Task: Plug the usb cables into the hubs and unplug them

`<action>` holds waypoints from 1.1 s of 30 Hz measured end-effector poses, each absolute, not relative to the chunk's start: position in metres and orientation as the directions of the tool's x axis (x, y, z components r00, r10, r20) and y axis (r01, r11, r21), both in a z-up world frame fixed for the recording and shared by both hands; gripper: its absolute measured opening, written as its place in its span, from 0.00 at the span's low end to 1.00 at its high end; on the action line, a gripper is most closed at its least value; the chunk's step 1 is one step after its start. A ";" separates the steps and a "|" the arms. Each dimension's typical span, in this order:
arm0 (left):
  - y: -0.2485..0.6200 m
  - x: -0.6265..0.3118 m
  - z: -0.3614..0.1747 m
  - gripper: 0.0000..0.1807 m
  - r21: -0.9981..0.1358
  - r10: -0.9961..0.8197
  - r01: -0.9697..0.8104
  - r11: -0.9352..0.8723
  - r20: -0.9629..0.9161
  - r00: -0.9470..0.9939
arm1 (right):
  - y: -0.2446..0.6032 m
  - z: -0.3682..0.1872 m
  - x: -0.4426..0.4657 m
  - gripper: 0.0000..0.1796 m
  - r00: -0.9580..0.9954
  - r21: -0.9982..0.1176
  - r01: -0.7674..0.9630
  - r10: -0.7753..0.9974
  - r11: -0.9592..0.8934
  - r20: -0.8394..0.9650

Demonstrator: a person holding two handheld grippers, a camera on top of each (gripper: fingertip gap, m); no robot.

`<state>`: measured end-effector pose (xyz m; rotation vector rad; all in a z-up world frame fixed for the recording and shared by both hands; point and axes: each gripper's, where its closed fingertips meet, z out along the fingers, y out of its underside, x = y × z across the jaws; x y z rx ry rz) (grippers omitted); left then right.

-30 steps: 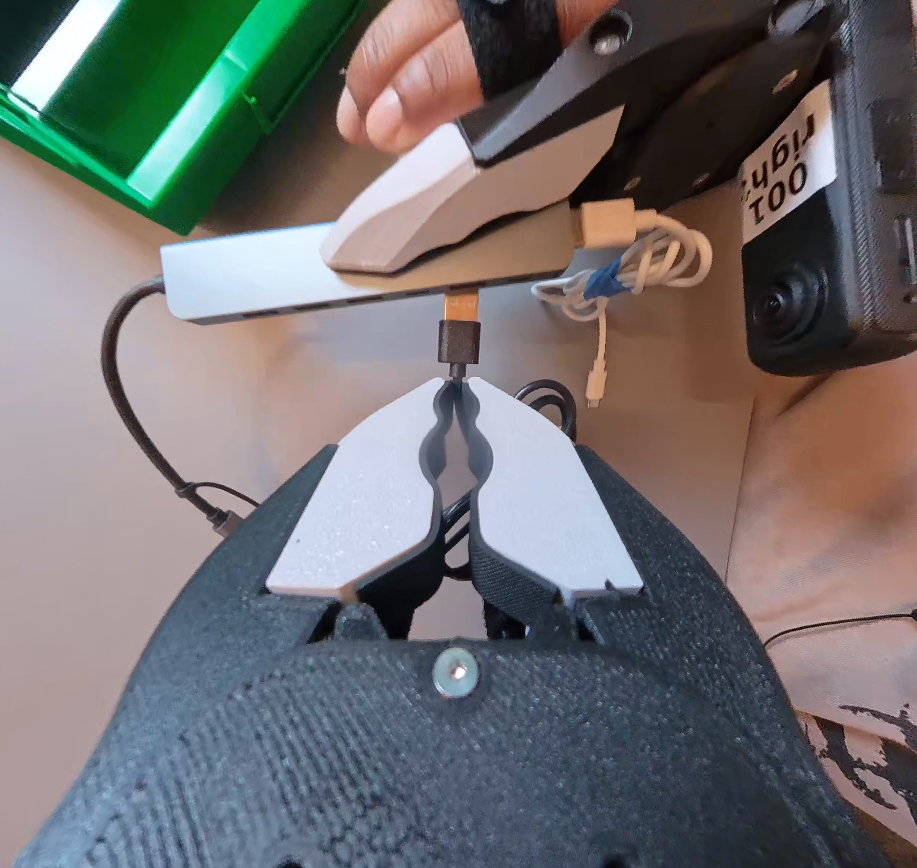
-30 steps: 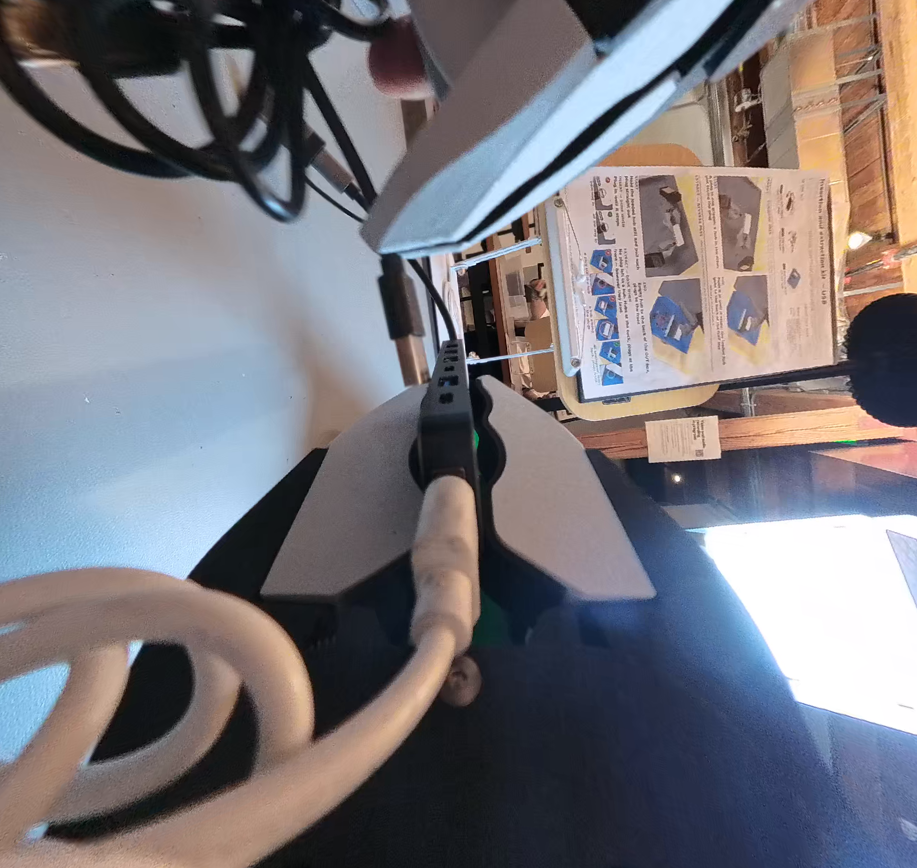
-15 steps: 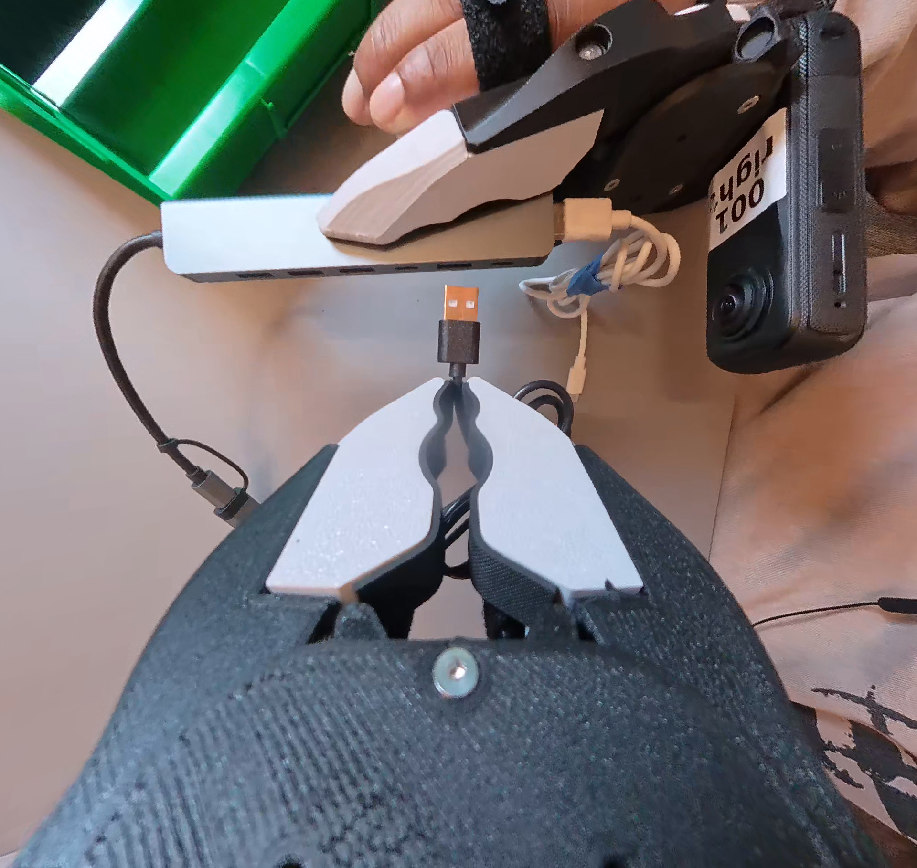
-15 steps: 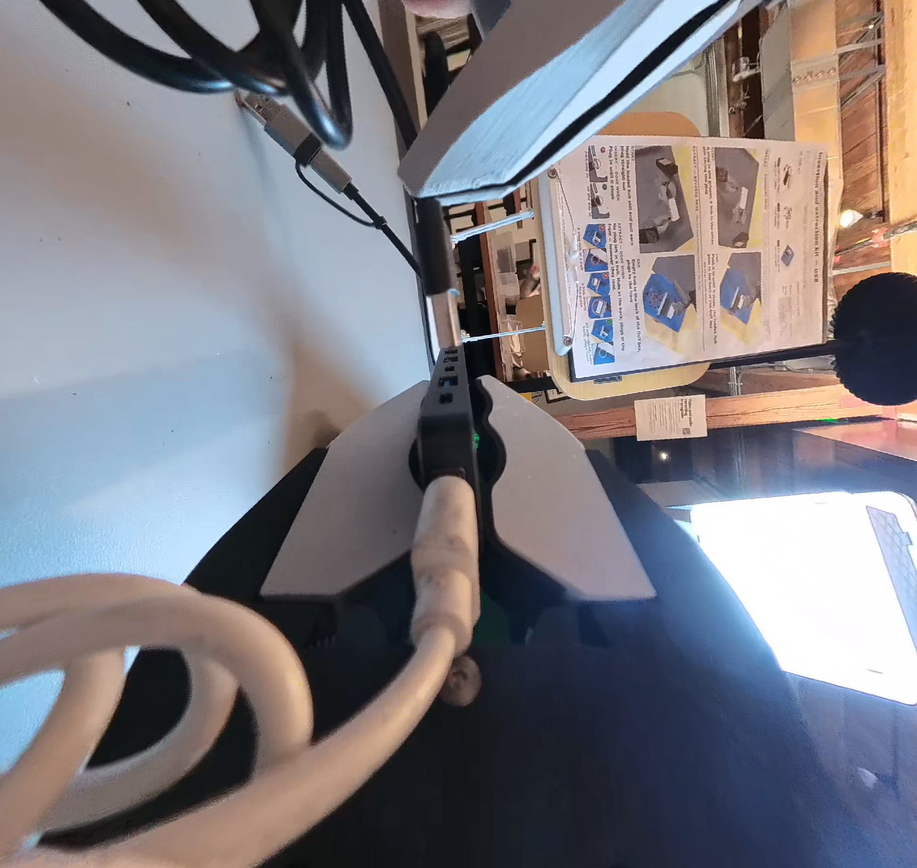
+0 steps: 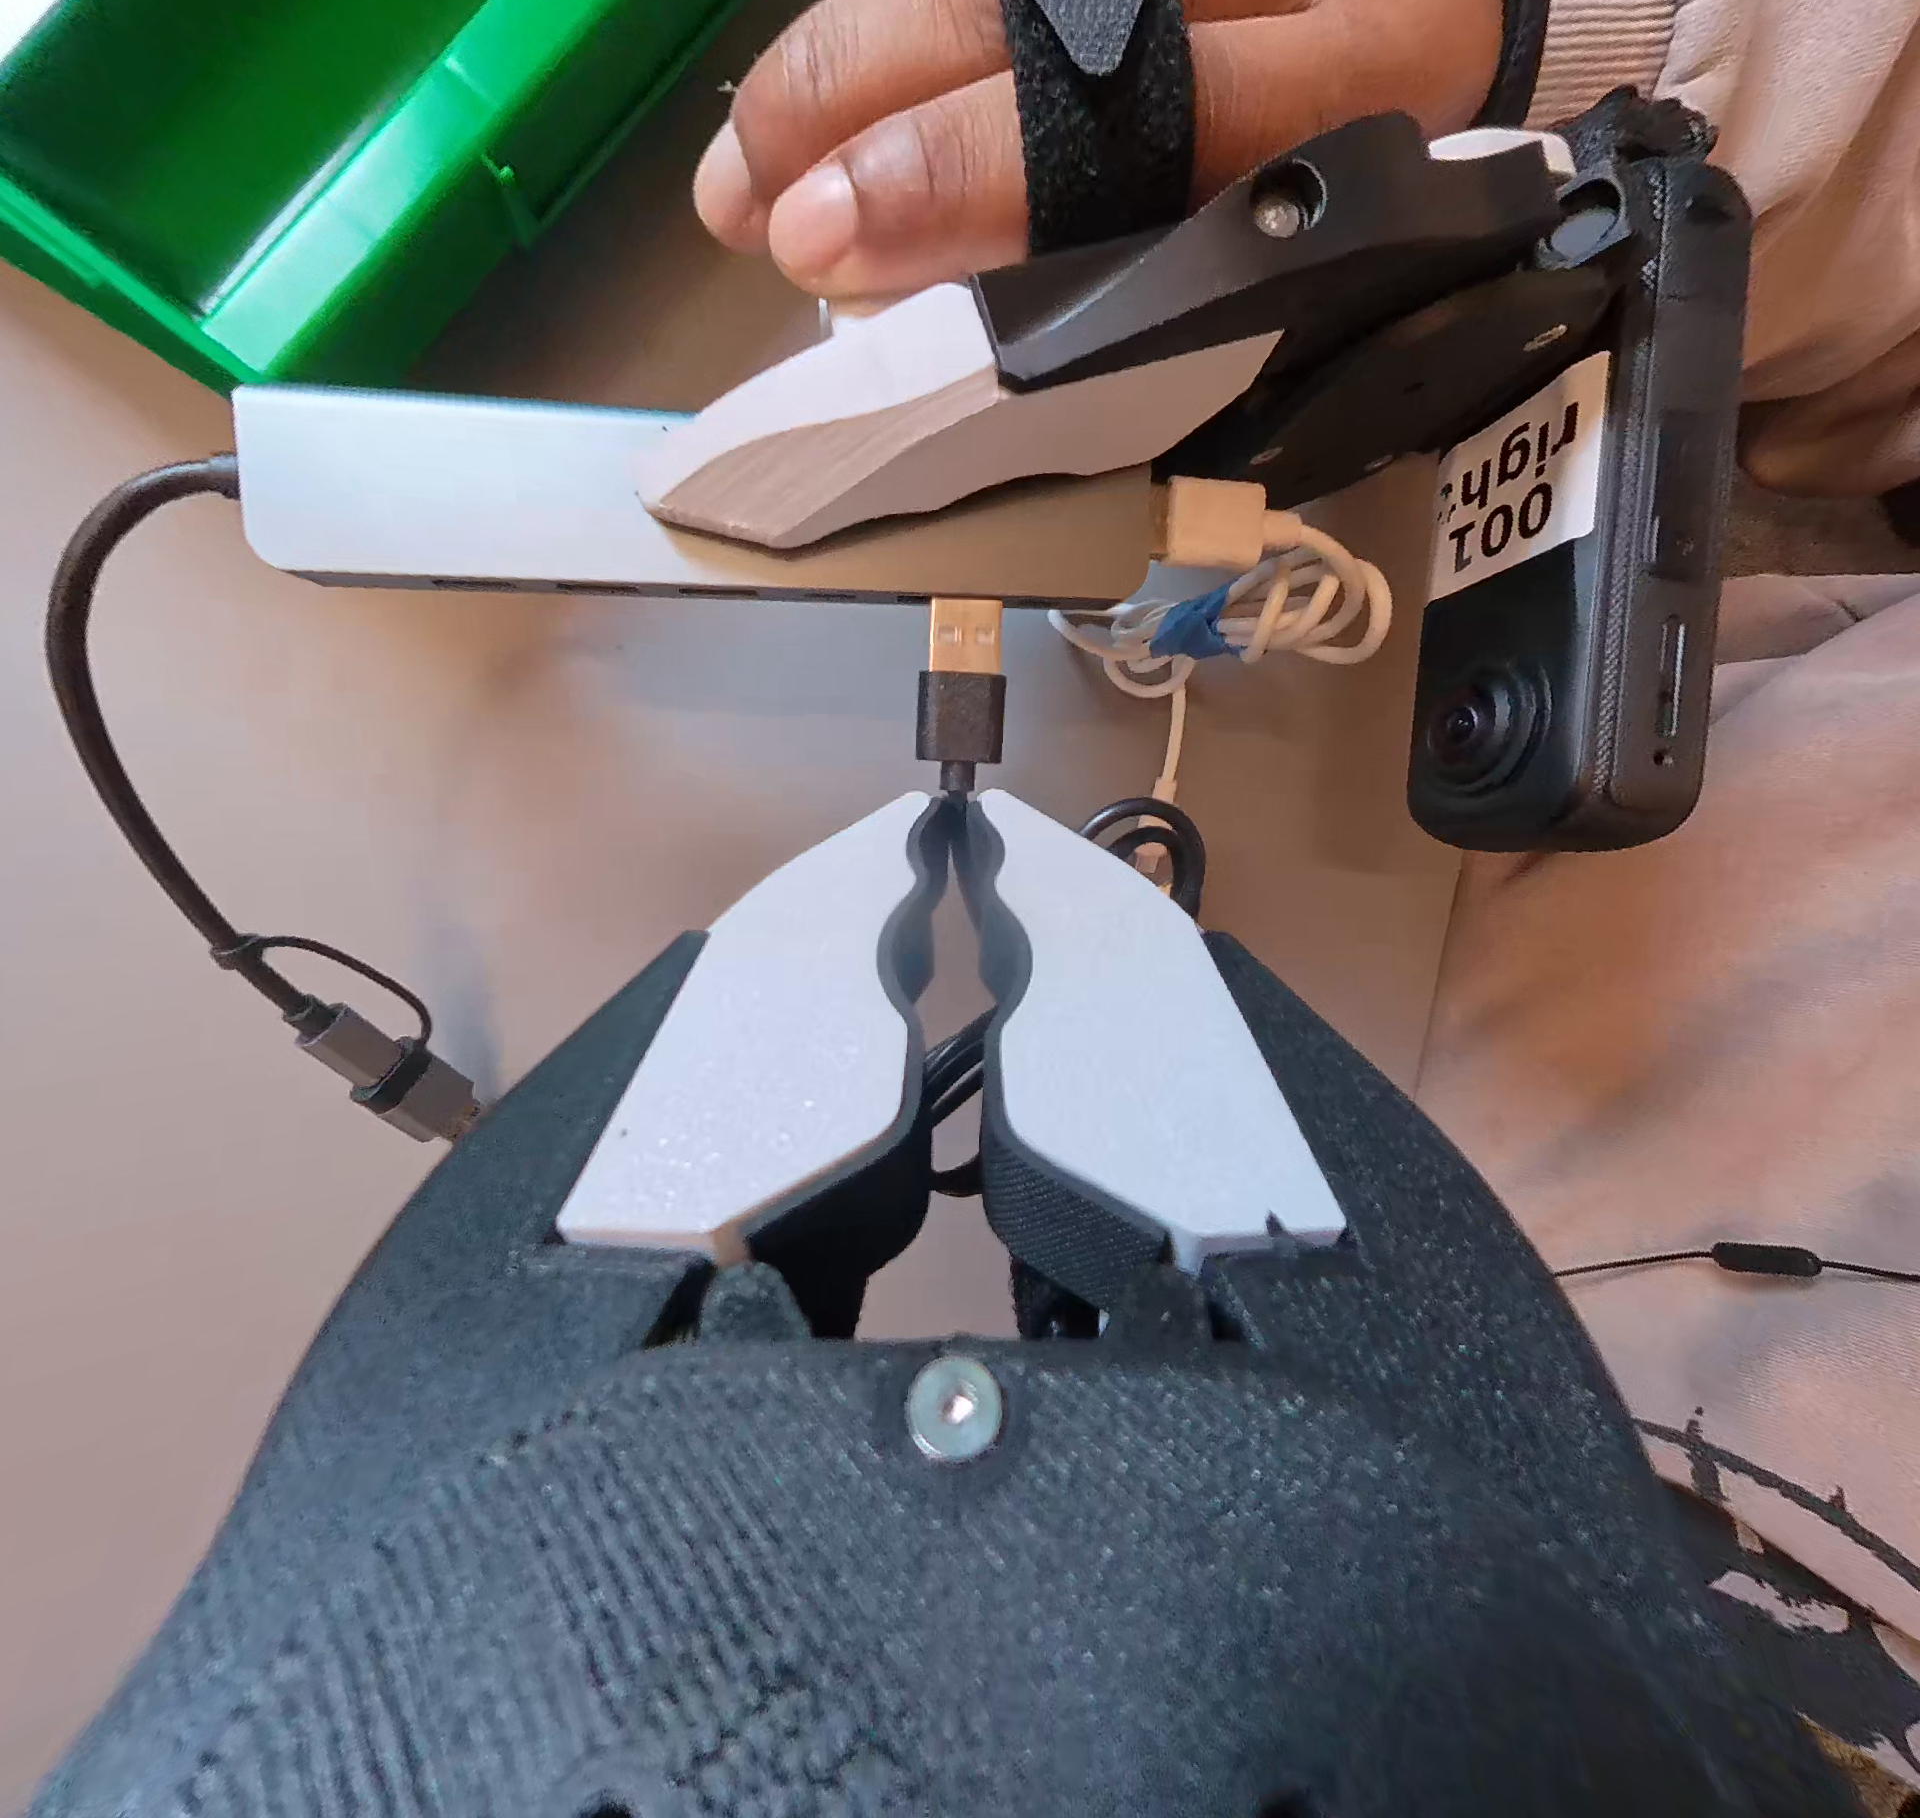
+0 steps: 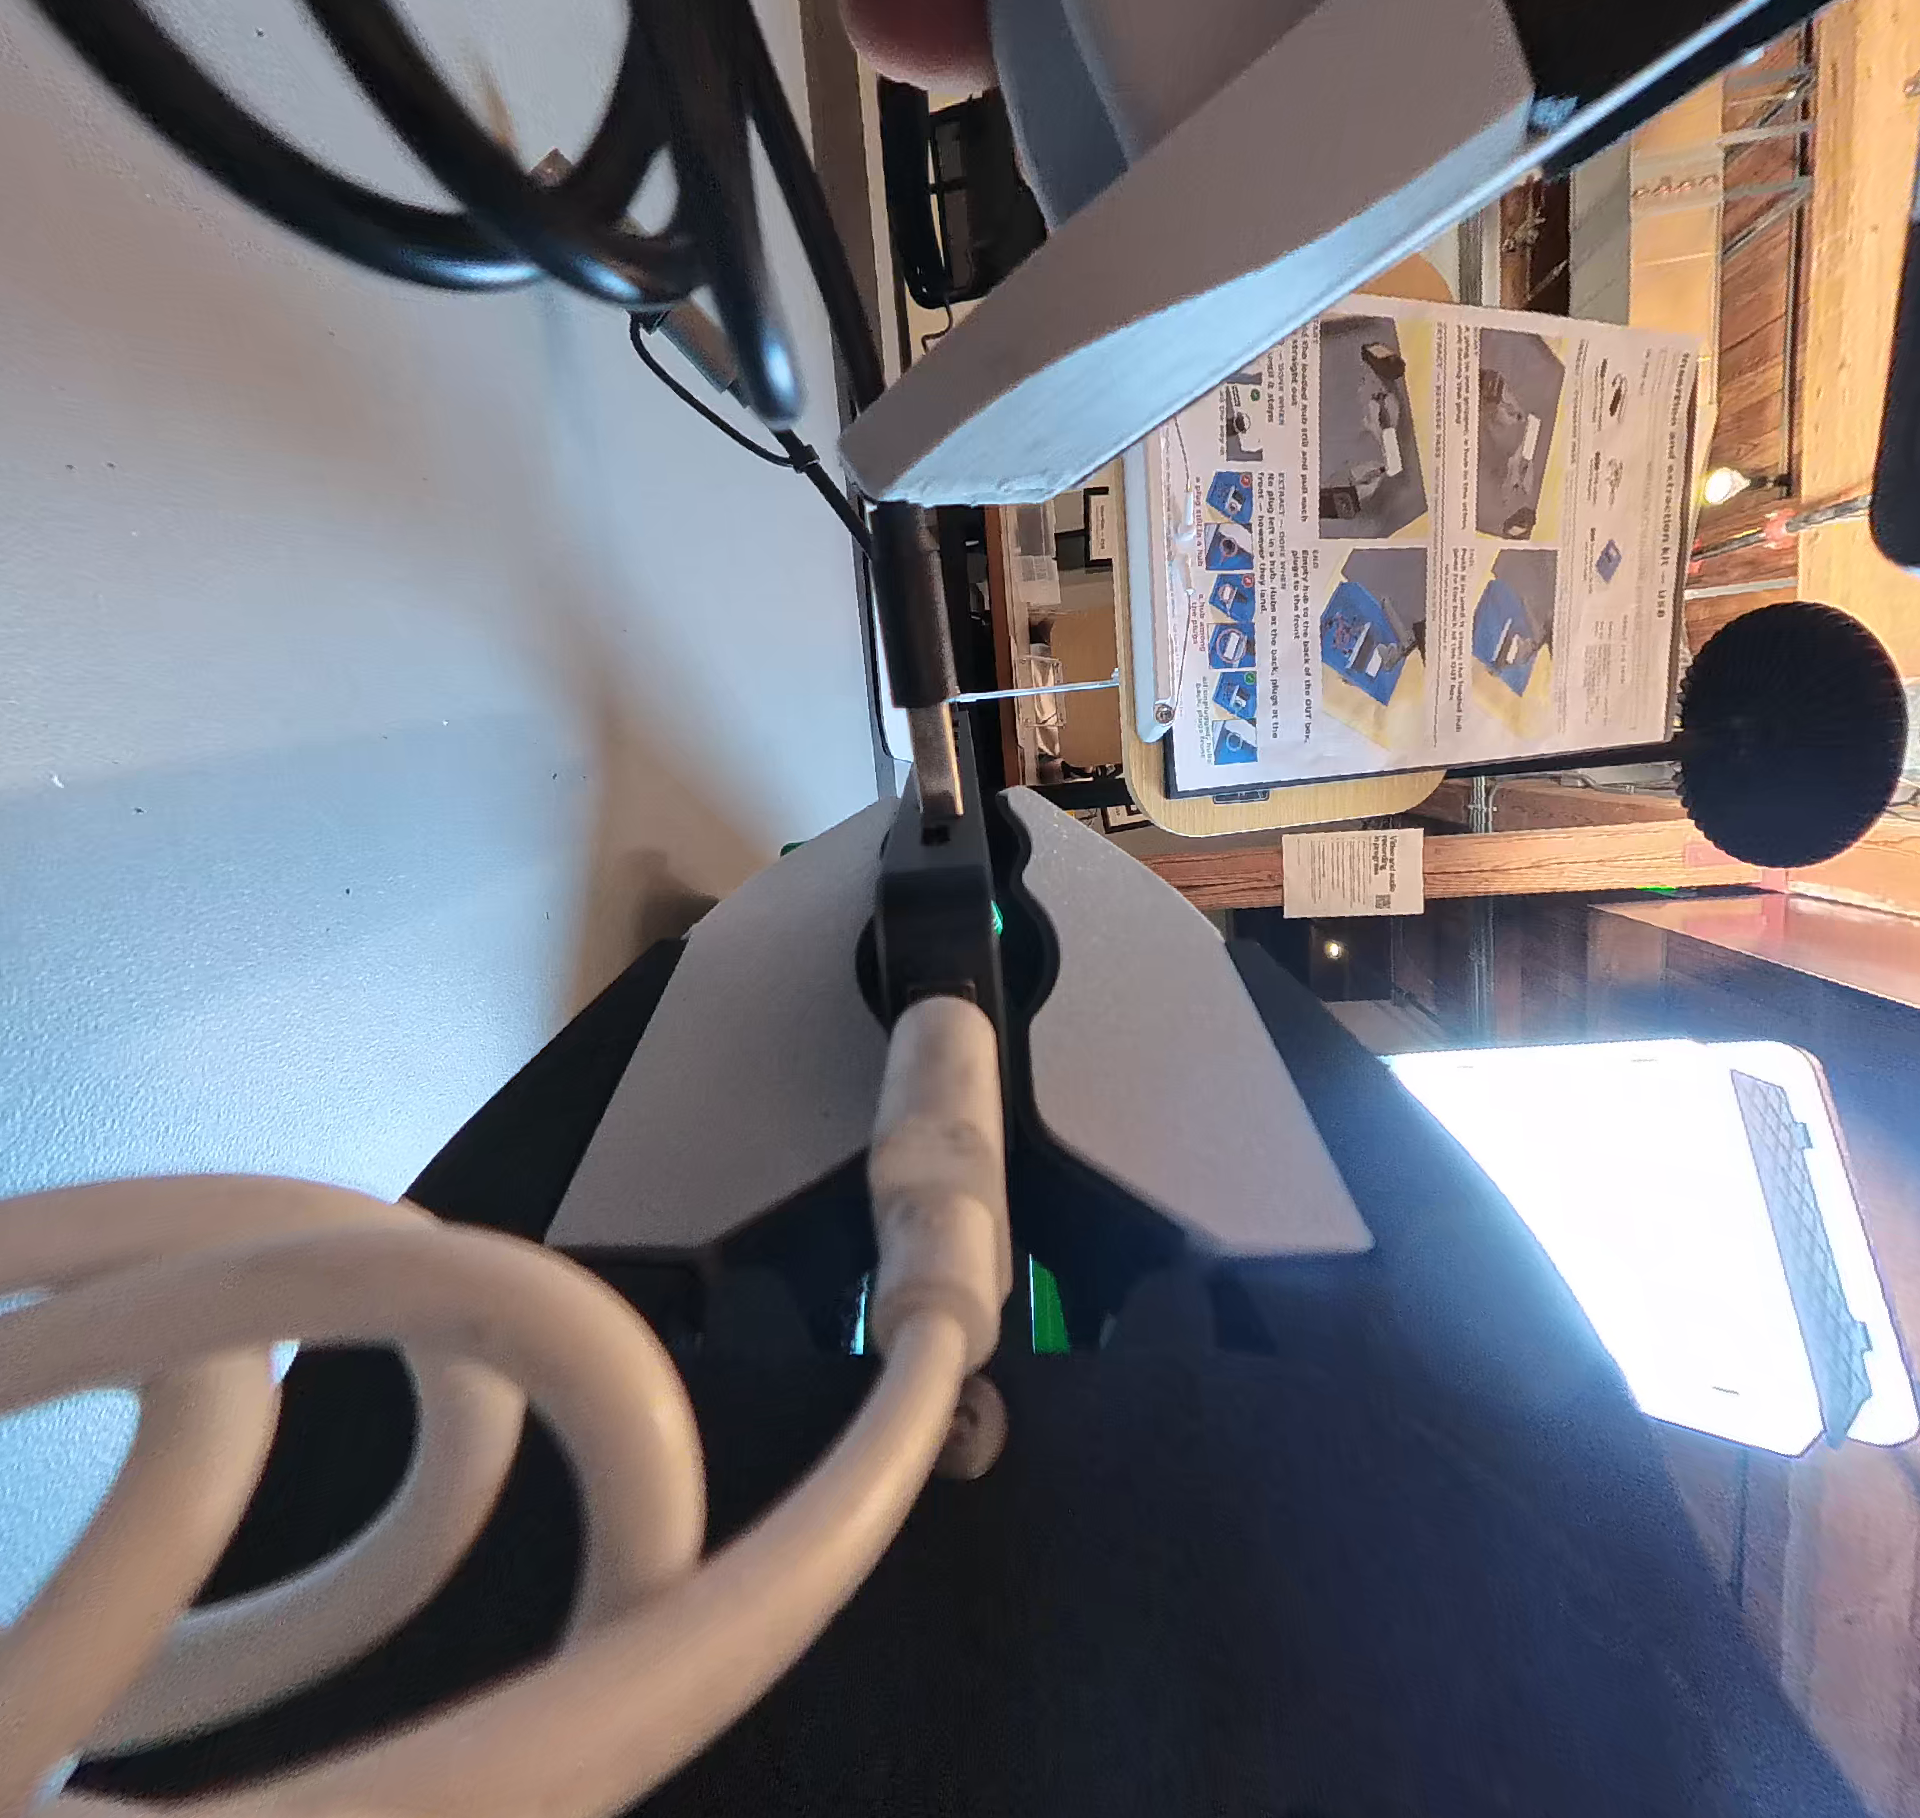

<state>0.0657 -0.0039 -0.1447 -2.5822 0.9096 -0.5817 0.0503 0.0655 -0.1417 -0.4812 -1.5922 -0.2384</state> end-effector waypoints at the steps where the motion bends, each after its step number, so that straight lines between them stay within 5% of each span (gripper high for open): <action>1: -0.004 0.065 -0.145 0.02 -0.432 -0.652 -0.518 -0.738 0.257 0.714 | 0.065 -0.142 0.050 0.07 -0.019 -0.134 0.440 0.159 0.888 0.987; 14: 0.001 0.062 -0.144 0.02 -0.417 -0.637 -0.512 -0.751 0.253 0.728 | 0.061 -0.142 0.048 0.07 -0.009 -0.153 0.433 0.173 0.888 0.985; 33: 0.009 0.062 -0.120 0.03 -0.589 -0.682 -0.468 -0.658 0.205 0.702 | 0.028 -0.122 0.041 0.06 0.052 -0.215 0.398 0.212 0.892 0.976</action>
